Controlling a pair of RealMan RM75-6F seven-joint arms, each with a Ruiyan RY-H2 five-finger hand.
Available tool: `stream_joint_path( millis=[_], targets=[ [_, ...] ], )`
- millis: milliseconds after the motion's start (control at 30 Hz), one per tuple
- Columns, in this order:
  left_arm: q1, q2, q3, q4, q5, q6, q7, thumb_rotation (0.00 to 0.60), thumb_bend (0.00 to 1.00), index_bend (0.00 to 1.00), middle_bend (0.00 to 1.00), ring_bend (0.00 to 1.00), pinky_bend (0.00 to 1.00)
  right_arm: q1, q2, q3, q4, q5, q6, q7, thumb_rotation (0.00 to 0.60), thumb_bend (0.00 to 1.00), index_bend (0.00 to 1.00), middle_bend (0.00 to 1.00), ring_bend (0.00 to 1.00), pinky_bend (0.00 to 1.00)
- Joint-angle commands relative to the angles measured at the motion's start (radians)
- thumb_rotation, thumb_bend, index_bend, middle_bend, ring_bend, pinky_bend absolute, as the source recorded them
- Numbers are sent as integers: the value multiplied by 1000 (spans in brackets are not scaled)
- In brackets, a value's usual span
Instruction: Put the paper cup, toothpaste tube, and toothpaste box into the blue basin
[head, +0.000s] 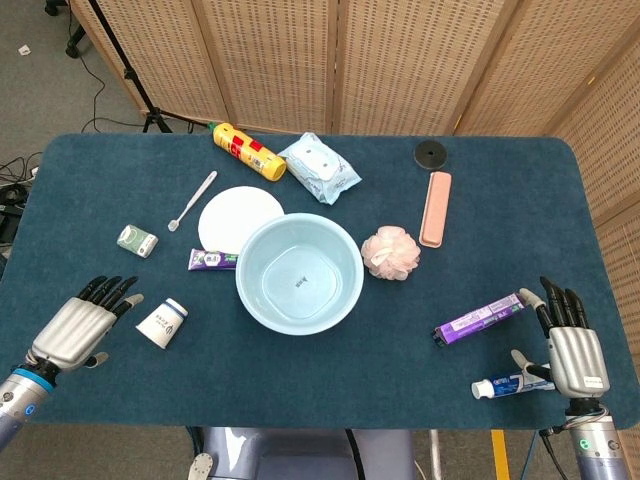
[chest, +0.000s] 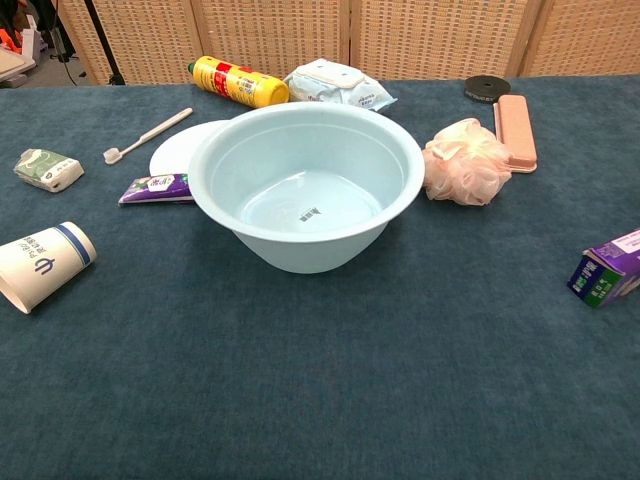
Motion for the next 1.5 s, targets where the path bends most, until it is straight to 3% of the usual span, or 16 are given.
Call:
stream_joint_path(
  millis=[33,267,500,767,1500],
  targets=[
    [-30,17,14,-43,-94,-55,85,600,125,172,0,10,89,-1,2,-1,-1,-4,3,6,600,195,147,0,0,0],
    [-32,-55,13,-23,-195,-42,175,600,126,172,0,10,90,0,5,-2,-4,-10,5,22,600,196,146,0,0,0],
    [-5,-143,1,-38,-276,90,313,600,121,176,0,10,90,4,4,-7,-4,-20,-1,28,600,203,147,0,0,0],
    [11,-229,-7,-50,-323,196,422,600,107,254,0,26,90,6,7,-9,-8,-31,1,47,600,206,146,0,0,0],
    [-37,-375,11,28,-258,218,550,600,119,280,0,34,90,14,11,-10,-16,-45,2,76,600,208,146,0,0,0]
  ],
)
